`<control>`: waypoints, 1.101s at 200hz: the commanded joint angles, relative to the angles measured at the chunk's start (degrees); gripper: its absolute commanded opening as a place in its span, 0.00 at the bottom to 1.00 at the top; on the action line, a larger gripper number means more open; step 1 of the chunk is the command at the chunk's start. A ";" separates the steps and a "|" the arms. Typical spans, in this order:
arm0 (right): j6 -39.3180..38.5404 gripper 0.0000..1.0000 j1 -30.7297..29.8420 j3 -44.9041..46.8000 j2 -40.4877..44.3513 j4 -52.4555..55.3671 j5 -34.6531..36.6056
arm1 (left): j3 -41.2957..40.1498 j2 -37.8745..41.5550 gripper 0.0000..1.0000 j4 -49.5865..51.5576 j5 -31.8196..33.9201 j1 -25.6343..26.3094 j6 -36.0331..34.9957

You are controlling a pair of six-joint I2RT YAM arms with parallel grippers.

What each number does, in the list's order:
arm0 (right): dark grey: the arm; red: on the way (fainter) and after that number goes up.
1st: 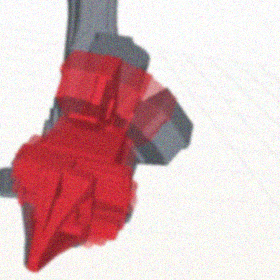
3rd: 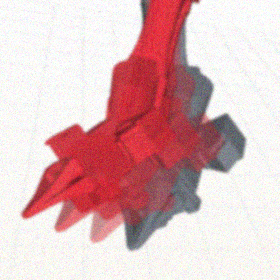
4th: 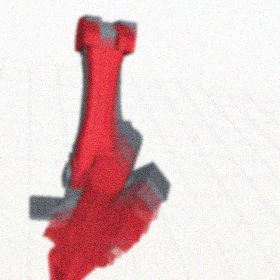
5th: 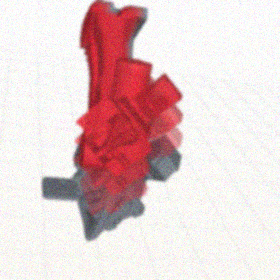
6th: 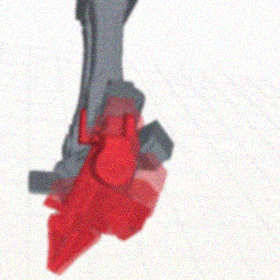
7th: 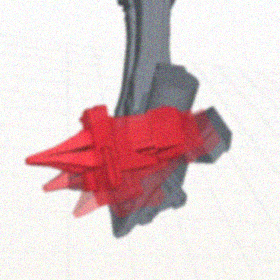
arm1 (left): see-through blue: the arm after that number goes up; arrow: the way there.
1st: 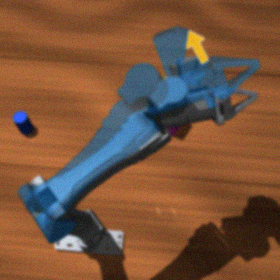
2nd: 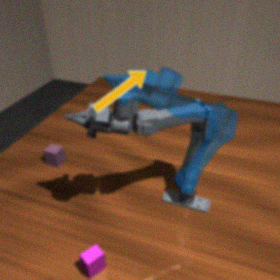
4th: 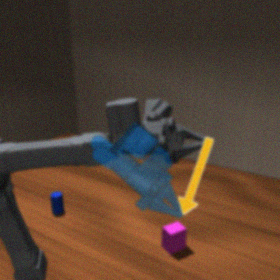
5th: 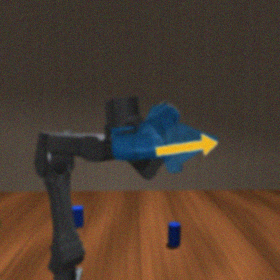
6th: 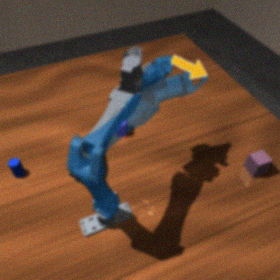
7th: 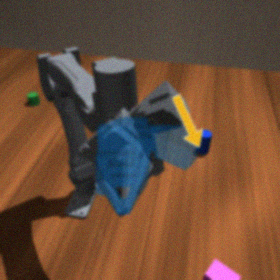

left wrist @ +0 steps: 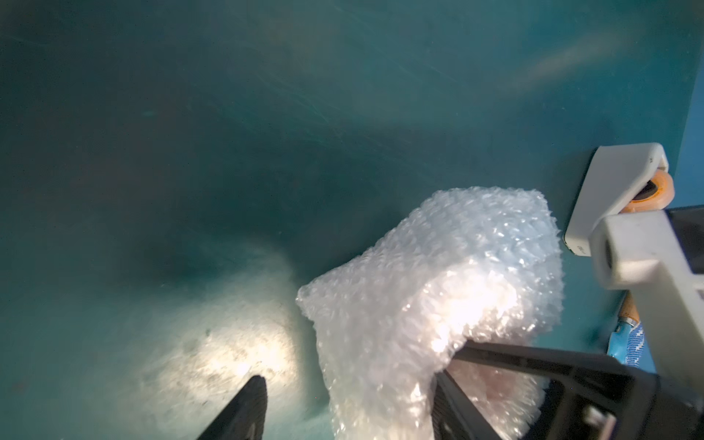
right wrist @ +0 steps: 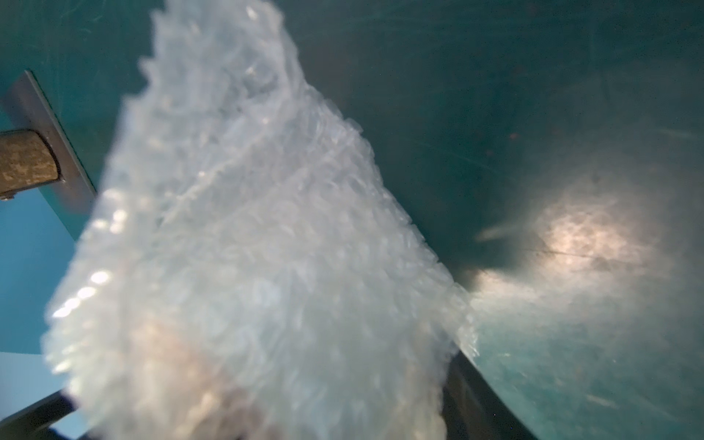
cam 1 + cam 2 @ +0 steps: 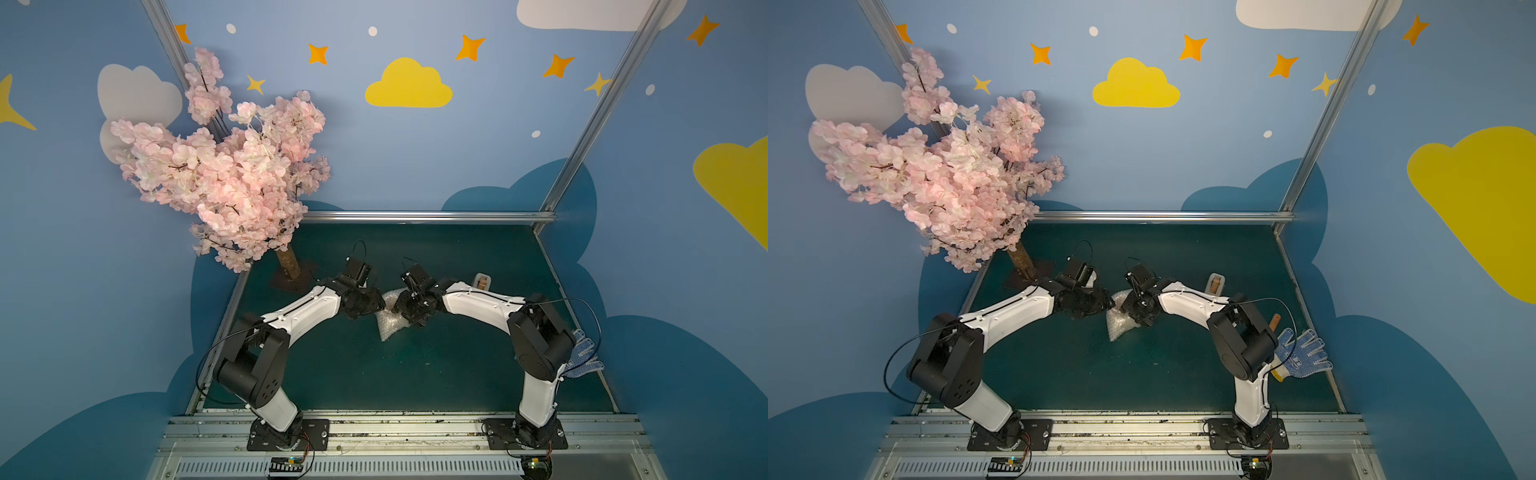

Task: Wrap mugs in bubble wrap
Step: Wrap the mug in bubble wrap.

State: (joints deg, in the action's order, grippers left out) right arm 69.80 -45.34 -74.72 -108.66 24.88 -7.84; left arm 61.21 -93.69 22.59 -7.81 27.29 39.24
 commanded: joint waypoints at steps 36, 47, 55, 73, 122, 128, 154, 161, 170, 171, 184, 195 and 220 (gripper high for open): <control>3.59 0.59 -0.98 0.98 -0.25 1.30 -0.59 | -0.07 -3.24 0.62 -2.92 -0.59 0.88 2.01; 3.59 0.59 -0.98 0.90 0.02 1.16 -0.70 | -0.67 -3.75 0.57 -3.30 -0.27 0.96 2.22; 3.44 0.59 -1.02 1.04 0.36 0.89 -0.69 | -1.20 -4.02 0.56 -3.61 -0.01 1.01 2.33; 1.63 0.59 -0.85 1.18 1.86 0.15 -0.22 | -2.44 -4.74 0.54 -4.69 -0.17 1.01 2.29; -13.90 0.69 -0.04 6.45 14.28 -6.10 5.91 | -2.86 -6.12 0.51 -5.46 -1.15 1.02 -2.09; -15.71 0.70 0.32 7.80 16.13 -6.67 7.25 | -2.70 -6.16 0.51 -5.48 -1.30 1.04 -3.01; -25.30 0.72 3.84 15.63 24.19 -10.44 8.60 | -1.00 -6.96 0.51 -4.79 -2.76 1.02 -8.29; -26.61 0.71 5.60 17.38 26.07 -9.67 8.43 | -0.39 -7.20 0.51 -4.37 -3.07 1.01 -9.70; -28.36 0.71 8.64 18.48 28.14 -6.98 7.22 | 0.31 -7.53 0.51 -3.87 -3.38 0.97 -11.47; -28.60 0.71 9.02 18.52 28.23 -6.57 7.09 | 0.40 -7.55 0.51 -3.82 -3.41 0.95 -11.65; -32.38 0.67 14.61 19.08 30.45 -1.65 2.86 | 1.45 -7.97 0.51 -3.03 -3.61 1.01 -14.02; -35.04 0.64 19.06 20.84 32.34 -0.50 1.47 | 2.33 -8.55 0.51 -2.41 -3.76 0.94 -15.88; -39.44 0.62 31.61 22.82 32.52 -0.40 -9.18 | 4.33 -9.94 0.51 -1.34 -4.02 0.85 -18.97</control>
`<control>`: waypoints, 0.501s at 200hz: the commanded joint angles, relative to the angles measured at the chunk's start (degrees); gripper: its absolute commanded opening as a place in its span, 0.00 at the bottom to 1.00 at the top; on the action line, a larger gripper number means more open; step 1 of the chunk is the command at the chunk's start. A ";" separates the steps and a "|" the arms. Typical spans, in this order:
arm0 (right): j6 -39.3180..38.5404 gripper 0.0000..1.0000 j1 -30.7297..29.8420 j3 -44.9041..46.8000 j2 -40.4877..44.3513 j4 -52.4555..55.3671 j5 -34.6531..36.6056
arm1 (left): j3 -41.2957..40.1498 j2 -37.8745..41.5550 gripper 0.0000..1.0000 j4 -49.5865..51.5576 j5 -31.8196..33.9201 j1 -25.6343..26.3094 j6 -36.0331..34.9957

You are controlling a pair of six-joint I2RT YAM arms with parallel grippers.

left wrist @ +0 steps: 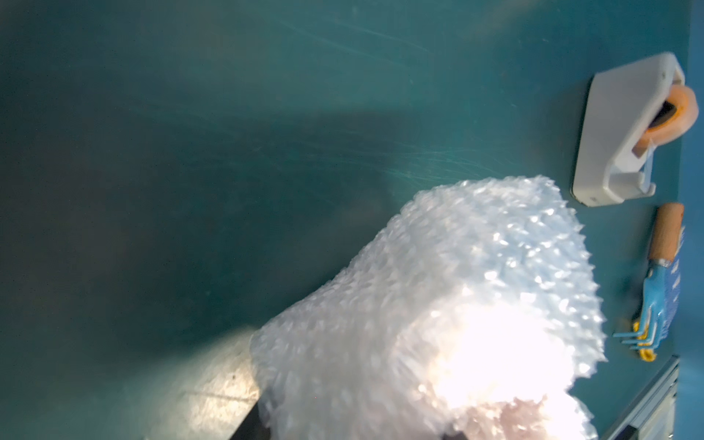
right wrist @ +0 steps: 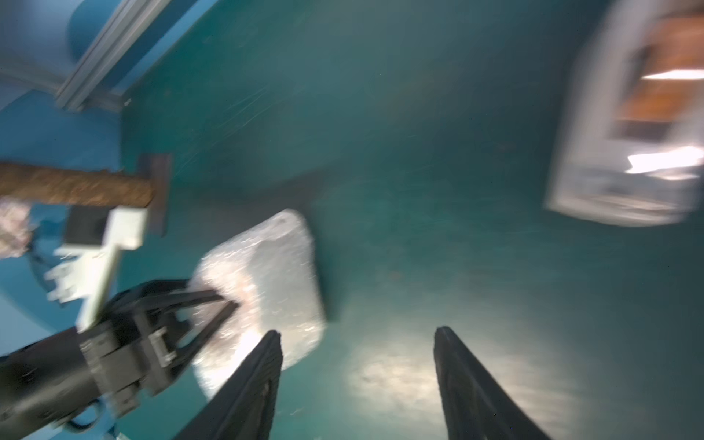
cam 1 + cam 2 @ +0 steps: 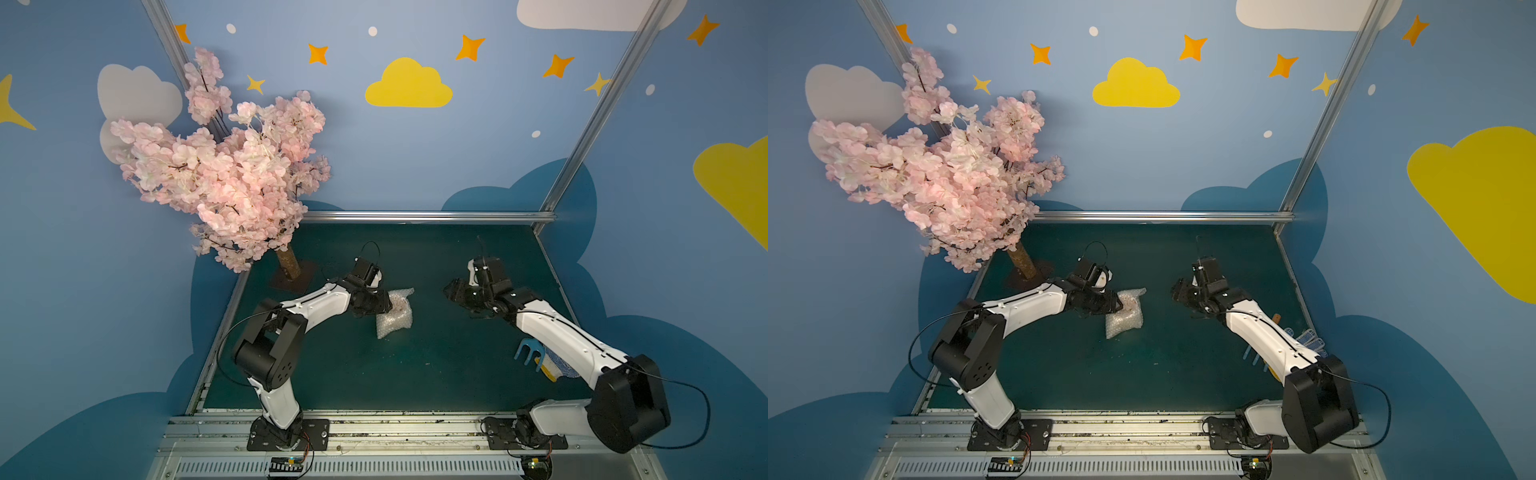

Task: Wrap mugs in bubble wrap
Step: Wrap the mug in bubble wrap, then tear off the tape using the Tape Cutter.

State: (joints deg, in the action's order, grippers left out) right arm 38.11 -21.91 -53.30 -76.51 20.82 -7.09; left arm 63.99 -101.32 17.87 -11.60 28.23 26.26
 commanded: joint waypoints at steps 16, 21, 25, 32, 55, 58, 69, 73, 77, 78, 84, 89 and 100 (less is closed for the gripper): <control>-9.69 0.57 15.48 0.79 -2.03 3.78 -17.69 | 2.82 -3.29 0.51 4.16 -0.15 -0.19 -7.42; -10.16 0.56 17.34 0.54 -2.88 3.36 -19.83 | 3.14 -3.48 0.51 4.47 -0.17 -0.14 -7.66; -10.47 0.54 18.74 0.32 -3.85 3.31 -21.71 | 3.39 -3.61 0.51 4.69 -0.12 -0.21 -7.86; -11.05 0.53 20.84 -0.40 -5.43 3.38 -24.46 | 3.60 -3.79 0.51 4.81 -0.15 -0.19 -7.98; -10.42 0.47 26.12 -0.38 -9.98 -0.10 -30.14 | 3.60 -3.80 0.51 4.81 -0.50 -0.23 -7.83; -10.16 0.47 26.68 -0.26 -10.55 -0.83 -30.80 | 3.54 -3.76 0.51 4.66 -0.50 -0.27 -7.76; -9.75 0.45 28.35 -0.38 -12.61 -2.95 -32.73 | 3.33 -3.71 0.51 4.47 -0.72 -0.28 -7.55; -9.56 0.45 28.75 -0.53 -13.36 -3.65 -33.29 | 3.30 -3.71 0.51 4.46 -0.86 -0.28 -7.46; -9.47 0.44 29.13 -0.72 -14.10 -4.20 -33.81 | 3.25 -3.72 0.51 4.38 -1.00 -0.26 -7.37; -9.46 0.44 29.26 -0.78 -14.28 -4.34 -33.88 | 3.30 -3.71 0.51 4.37 -1.03 -0.22 -7.37; -9.49 0.42 29.62 -1.17 -15.34 -5.10 -34.63 | 3.23 -3.71 0.50 4.43 -1.07 -0.28 -7.28; -9.53 0.41 29.92 -1.56 -16.07 -5.59 -34.94 | 3.18 -3.71 0.50 4.44 -1.23 -0.26 -7.30; -9.83 0.41 30.27 -2.50 -17.51 -6.08 -34.77 | 3.11 -3.63 0.50 4.37 -1.30 -0.28 -7.19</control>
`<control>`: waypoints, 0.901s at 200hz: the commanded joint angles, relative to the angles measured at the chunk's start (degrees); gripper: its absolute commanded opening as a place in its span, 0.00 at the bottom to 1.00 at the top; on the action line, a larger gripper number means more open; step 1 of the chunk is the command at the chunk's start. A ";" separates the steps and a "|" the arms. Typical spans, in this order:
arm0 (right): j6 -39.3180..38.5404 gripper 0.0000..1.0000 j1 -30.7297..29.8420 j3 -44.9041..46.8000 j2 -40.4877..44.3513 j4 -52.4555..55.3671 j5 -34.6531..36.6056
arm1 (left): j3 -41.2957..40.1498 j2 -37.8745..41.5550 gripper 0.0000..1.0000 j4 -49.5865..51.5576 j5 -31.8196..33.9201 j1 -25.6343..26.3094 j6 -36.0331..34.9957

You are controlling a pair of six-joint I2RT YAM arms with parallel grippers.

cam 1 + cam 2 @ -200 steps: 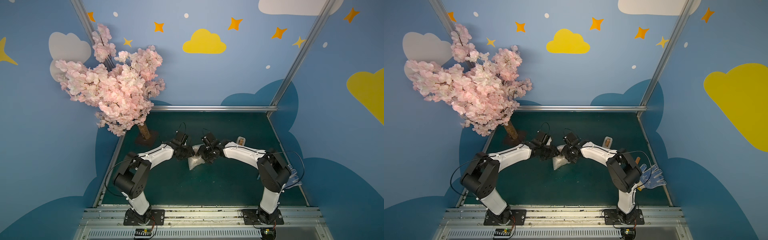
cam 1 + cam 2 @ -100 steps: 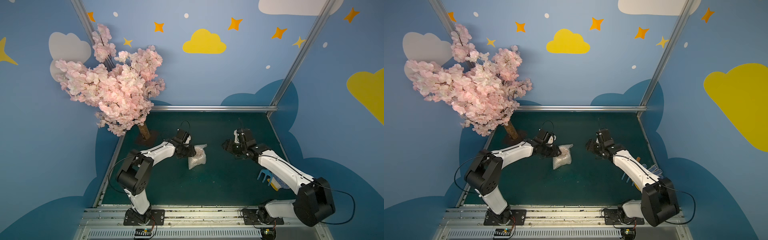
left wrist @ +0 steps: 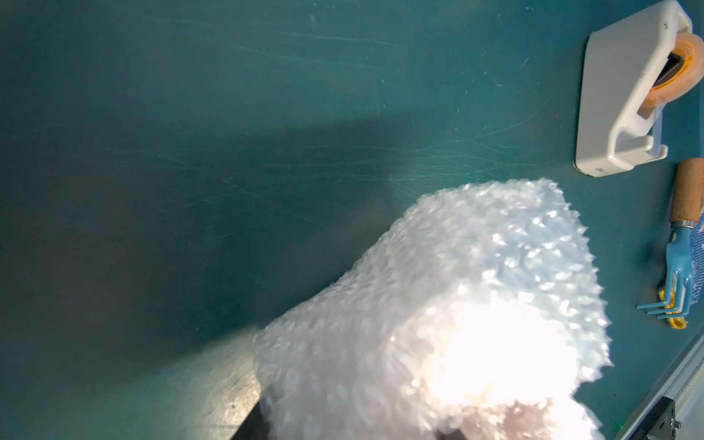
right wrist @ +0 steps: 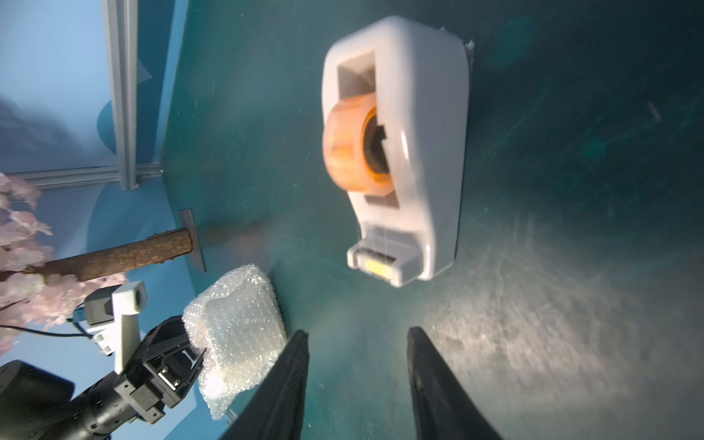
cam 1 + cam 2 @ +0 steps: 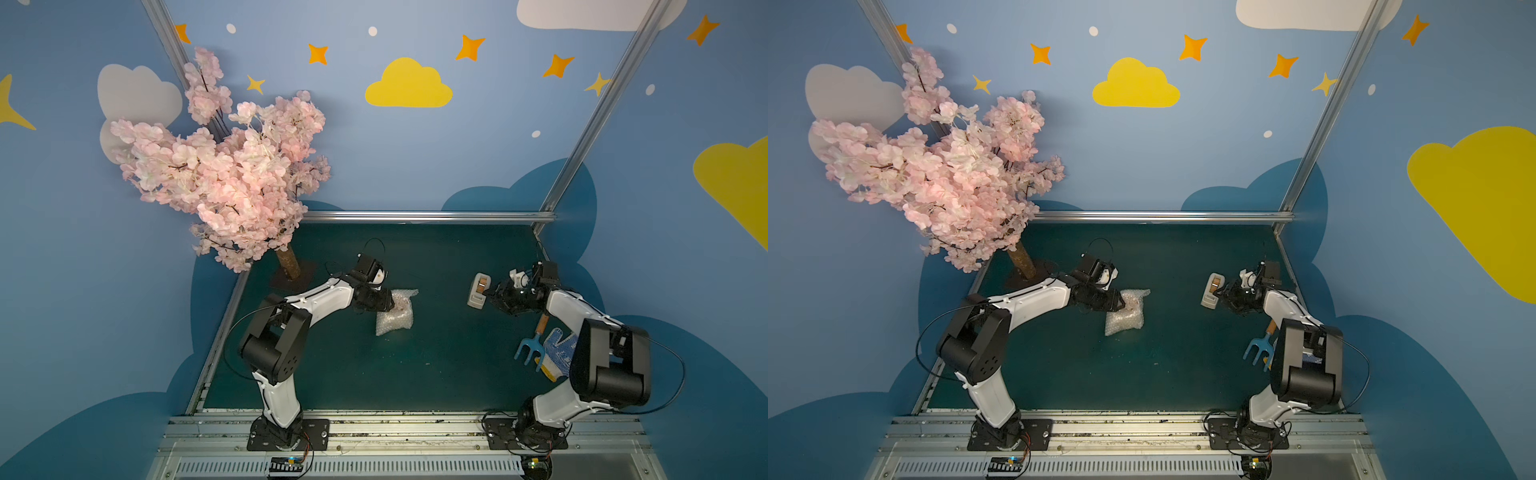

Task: Wrap mugs in bubble wrap
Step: Tear off the tape using the Tape Cutter.

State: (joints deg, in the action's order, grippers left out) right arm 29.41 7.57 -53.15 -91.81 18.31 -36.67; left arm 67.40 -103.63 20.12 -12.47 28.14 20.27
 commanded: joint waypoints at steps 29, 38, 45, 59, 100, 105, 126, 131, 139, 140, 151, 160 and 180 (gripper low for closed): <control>-1.29 0.40 1.39 -4.57 -5.95 -4.03 -5.31 | -0.26 -1.05 0.50 2.19 -0.19 -0.13 -1.02; -1.11 0.40 1.41 -4.75 -6.89 -4.59 -5.76 | -0.29 -1.04 0.50 2.15 -0.24 -0.15 -0.93; -1.19 0.41 1.39 -4.93 -7.45 -4.70 -5.64 | -0.33 -1.12 0.50 2.18 -0.26 -0.12 -0.87; -1.44 0.40 1.42 -5.29 -8.43 -4.91 -5.46 | -0.30 -1.13 0.50 2.07 -0.29 -0.16 -0.74; -2.32 0.41 1.40 -6.07 -11.07 -4.84 -5.37 | -1.04 -1.31 0.50 1.59 -0.36 -0.19 -0.59; -2.43 0.41 1.35 -6.17 -11.40 -4.86 -5.55 | -1.16 -1.23 0.50 1.63 -0.36 -0.19 -0.58; -2.51 0.41 1.25 -6.52 -12.96 -5.54 -6.39 | -1.43 -1.13 0.50 1.49 -0.36 -0.17 -0.45; -2.51 0.41 1.24 -6.65 -13.24 -5.64 -6.53 | -1.58 -1.13 0.50 1.43 -0.23 -0.14 -0.41; -2.52 0.41 1.13 -6.77 -13.76 -6.14 -6.94 | -1.72 -1.22 0.50 1.38 -0.20 -0.19 -0.33; -2.52 0.41 1.13 -6.79 -13.80 -6.11 -6.93 | -1.73 -1.22 0.50 1.40 -0.15 -0.24 -0.32; -2.52 0.41 0.98 -6.80 -14.31 -6.72 -7.45 | -2.05 -1.31 0.50 1.22 -0.20 -0.27 -0.25; -2.54 0.40 0.87 -6.80 -14.59 -7.23 -7.71 | -2.27 -1.30 0.50 1.15 -0.27 -0.26 -0.23; -2.51 0.41 0.46 -7.01 -15.42 -7.25 -8.18 | -2.62 -1.13 0.50 0.93 -0.20 -0.25 -0.07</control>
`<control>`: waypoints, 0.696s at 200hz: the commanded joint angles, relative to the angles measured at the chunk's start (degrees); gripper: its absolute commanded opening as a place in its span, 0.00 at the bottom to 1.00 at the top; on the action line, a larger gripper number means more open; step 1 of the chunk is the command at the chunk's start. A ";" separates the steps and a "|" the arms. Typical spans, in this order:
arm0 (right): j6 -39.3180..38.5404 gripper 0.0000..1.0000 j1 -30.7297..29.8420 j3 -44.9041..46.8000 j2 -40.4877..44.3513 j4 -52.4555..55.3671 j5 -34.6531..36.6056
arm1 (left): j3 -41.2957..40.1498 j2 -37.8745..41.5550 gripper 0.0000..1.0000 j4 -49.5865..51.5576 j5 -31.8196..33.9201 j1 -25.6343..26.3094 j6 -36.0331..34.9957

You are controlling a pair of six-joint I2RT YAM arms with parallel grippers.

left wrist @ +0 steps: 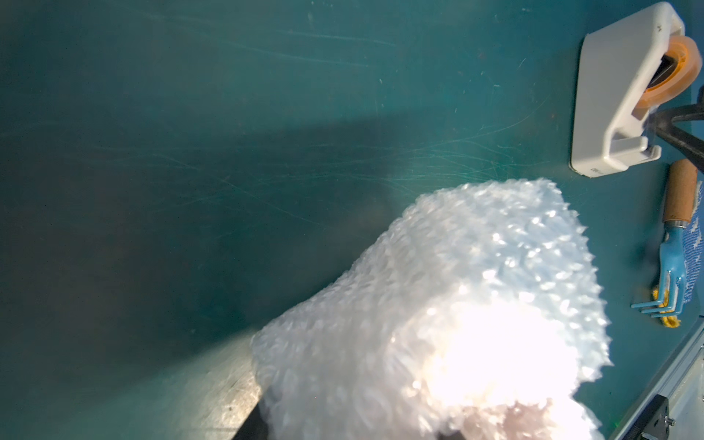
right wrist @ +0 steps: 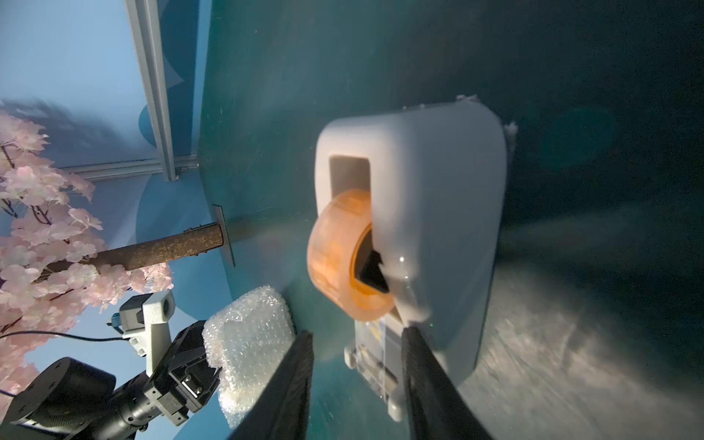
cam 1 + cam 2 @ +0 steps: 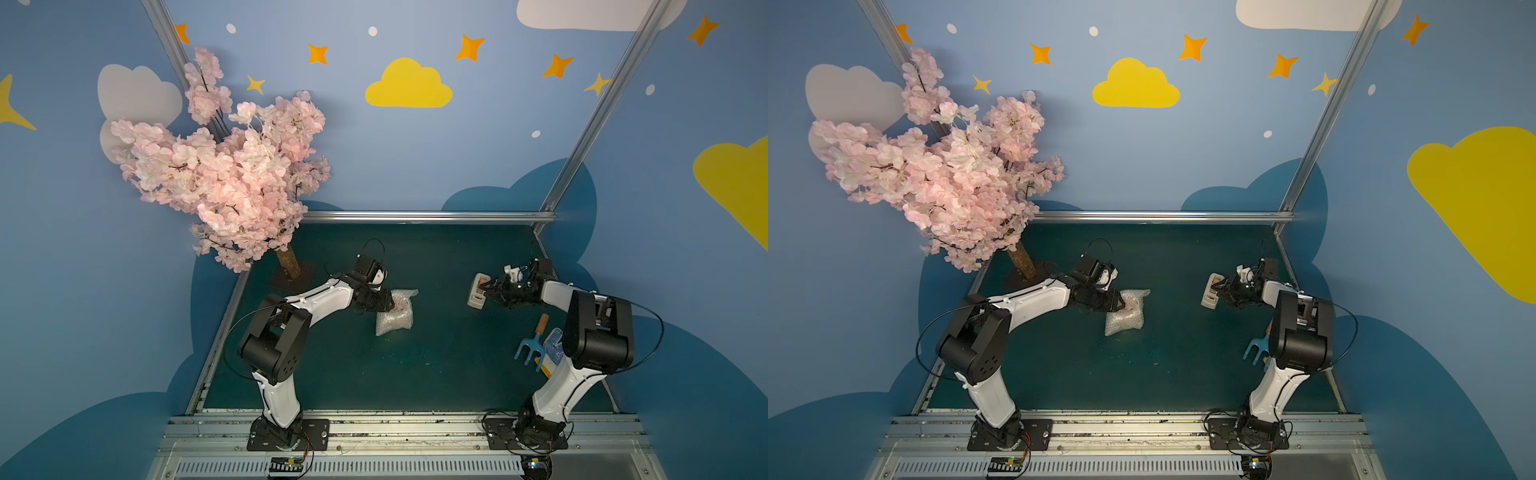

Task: Wrap mugs in bubble wrap
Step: Tear off the tape using the Tape Cutter.

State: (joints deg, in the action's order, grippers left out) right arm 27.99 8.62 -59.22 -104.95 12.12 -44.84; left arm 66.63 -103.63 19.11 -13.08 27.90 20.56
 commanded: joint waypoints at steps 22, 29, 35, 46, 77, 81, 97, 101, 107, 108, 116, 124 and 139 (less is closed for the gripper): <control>-0.66 0.40 -0.82 -0.57 -2.98 -2.00 -1.25 | -1.94 -1.13 0.50 2.00 0.35 -0.04 -0.43; -0.61 0.40 -0.97 -0.54 -3.11 -2.04 -1.46 | -1.87 -1.13 0.50 1.98 0.39 -0.06 -0.43; -0.65 0.39 -1.12 -0.54 -3.35 -2.01 -1.73 | -1.86 -1.13 0.50 2.02 0.38 -0.11 -0.43; -0.61 0.39 -1.33 -0.54 -3.74 -1.93 -1.93 | -1.77 -1.22 0.50 2.04 0.27 -0.10 -0.41; 0.20 0.34 -1.48 0.39 -4.30 -2.69 -1.42 | -1.72 -1.22 0.50 1.99 0.25 -0.13 -0.36; 0.29 0.34 -1.50 0.54 -4.26 -2.80 -1.36 | -1.70 -1.14 0.50 2.00 0.27 -0.04 -0.34; 0.55 0.30 -1.50 1.10 -4.21 -3.15 -0.88 | -1.81 -1.05 0.50 2.12 0.25 -0.17 -0.34; 0.64 0.28 -1.50 1.20 -4.21 -3.24 -0.86 | -1.77 -1.09 0.50 2.10 0.25 -0.05 -0.34; 0.75 0.27 -1.36 1.36 -4.17 -3.39 -0.78 | -1.84 -1.06 0.50 2.15 0.28 -0.05 -0.34; 0.79 0.27 -1.39 1.38 -4.19 -3.41 -0.78 | -1.85 -1.09 0.50 2.11 0.27 -0.09 -0.34; 1.07 0.24 -1.41 1.63 -4.21 -3.70 -0.79 | -1.86 -1.04 0.50 2.13 0.30 -0.12 -0.34; 1.32 0.21 -1.40 1.82 -4.21 -4.11 -0.93 | -1.86 -1.05 0.50 2.08 0.23 -0.08 -0.34; 1.79 0.17 -1.33 2.22 -3.93 -4.65 -0.95 | -1.86 -1.09 0.50 2.00 0.23 -0.08 -0.26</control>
State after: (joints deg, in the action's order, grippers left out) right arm 29.32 7.55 -58.43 -107.57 8.38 -47.42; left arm 66.30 -103.63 18.55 -13.52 27.75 20.80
